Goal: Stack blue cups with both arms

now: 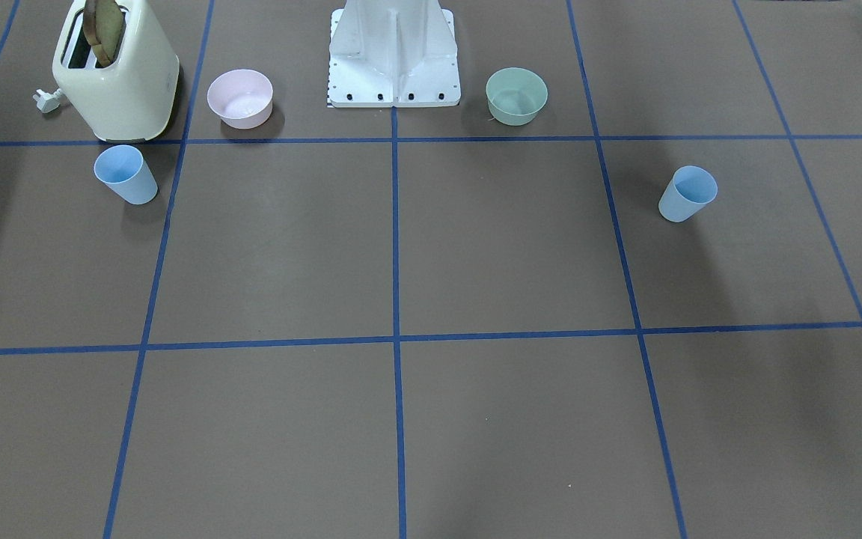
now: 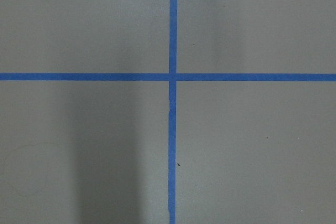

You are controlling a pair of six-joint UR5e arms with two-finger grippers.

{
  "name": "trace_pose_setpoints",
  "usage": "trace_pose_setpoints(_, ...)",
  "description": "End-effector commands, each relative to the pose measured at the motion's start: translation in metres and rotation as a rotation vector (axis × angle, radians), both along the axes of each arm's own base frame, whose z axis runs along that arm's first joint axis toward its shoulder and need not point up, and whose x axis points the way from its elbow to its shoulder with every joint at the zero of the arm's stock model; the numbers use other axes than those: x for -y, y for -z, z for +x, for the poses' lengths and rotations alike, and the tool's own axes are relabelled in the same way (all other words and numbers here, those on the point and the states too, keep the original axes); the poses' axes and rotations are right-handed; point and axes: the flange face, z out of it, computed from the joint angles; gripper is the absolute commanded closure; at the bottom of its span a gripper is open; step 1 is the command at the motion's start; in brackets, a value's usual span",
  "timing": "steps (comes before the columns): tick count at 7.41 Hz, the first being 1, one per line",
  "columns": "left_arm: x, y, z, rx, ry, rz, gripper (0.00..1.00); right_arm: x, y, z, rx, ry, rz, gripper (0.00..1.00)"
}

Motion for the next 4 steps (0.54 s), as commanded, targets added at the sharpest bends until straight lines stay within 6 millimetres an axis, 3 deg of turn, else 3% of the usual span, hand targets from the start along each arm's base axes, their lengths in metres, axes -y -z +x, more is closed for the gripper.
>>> trace_pose_setpoints(1, 0.0, 0.0, 0.0, 0.0, 0.0, -0.001, 0.01, 0.0, 0.002, -0.001, 0.002, 0.001, 0.004, 0.0)
trace_pose_setpoints(2, 0.001, 0.001, 0.001, 0.0, -0.001, 0.002, 0.01, 0.001, 0.005, -0.001, 0.002, 0.003, 0.012, 0.0)
trace_pose_setpoints(4, 0.005, 0.016, 0.005, -0.001, -0.006, 0.029, 0.01, 0.011, 0.019, -0.006, 0.006, 0.013, 0.24, 0.0)
